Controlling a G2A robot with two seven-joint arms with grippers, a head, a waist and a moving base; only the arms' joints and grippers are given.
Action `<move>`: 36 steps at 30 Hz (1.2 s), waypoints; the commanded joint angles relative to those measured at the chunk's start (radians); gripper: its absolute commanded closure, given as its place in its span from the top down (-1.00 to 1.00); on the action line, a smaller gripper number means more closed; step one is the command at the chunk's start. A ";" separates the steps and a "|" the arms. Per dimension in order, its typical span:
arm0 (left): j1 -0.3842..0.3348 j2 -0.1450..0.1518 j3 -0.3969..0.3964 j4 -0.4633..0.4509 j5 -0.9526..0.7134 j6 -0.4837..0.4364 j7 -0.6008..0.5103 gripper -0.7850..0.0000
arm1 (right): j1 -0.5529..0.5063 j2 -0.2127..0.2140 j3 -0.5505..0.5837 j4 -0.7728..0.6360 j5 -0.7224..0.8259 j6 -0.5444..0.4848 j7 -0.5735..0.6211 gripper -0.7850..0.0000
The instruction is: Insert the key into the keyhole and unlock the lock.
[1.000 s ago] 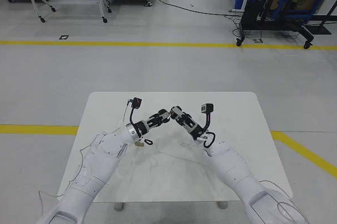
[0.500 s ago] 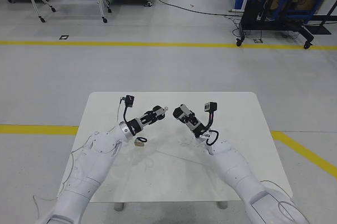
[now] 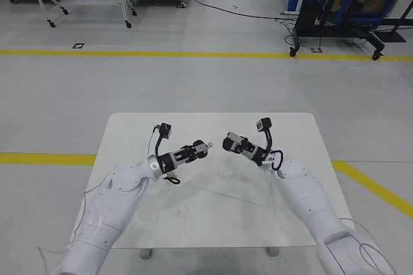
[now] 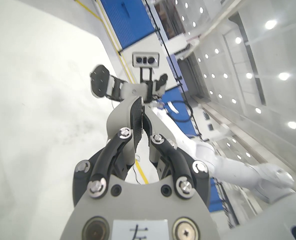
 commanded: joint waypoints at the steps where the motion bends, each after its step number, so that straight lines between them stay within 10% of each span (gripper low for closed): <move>1: -0.032 0.004 0.003 0.027 -0.041 0.032 -0.151 -1.00 | -0.021 0.019 0.027 -0.060 0.064 0.114 0.169 0.25; 3: -0.056 0.004 0.019 0.045 -0.050 0.047 -0.225 -1.00 | -0.050 0.039 0.047 -0.119 0.097 0.217 0.271 -0.09; 12: -0.119 -0.003 0.092 0.104 0.008 0.037 -0.305 -1.00 | -0.068 0.064 0.026 -0.147 0.132 0.408 0.463 -0.25; 36: -0.161 -0.009 0.153 0.158 0.024 0.010 -0.295 -1.00 | -0.036 0.071 -0.083 -0.130 0.089 0.339 0.393 -0.67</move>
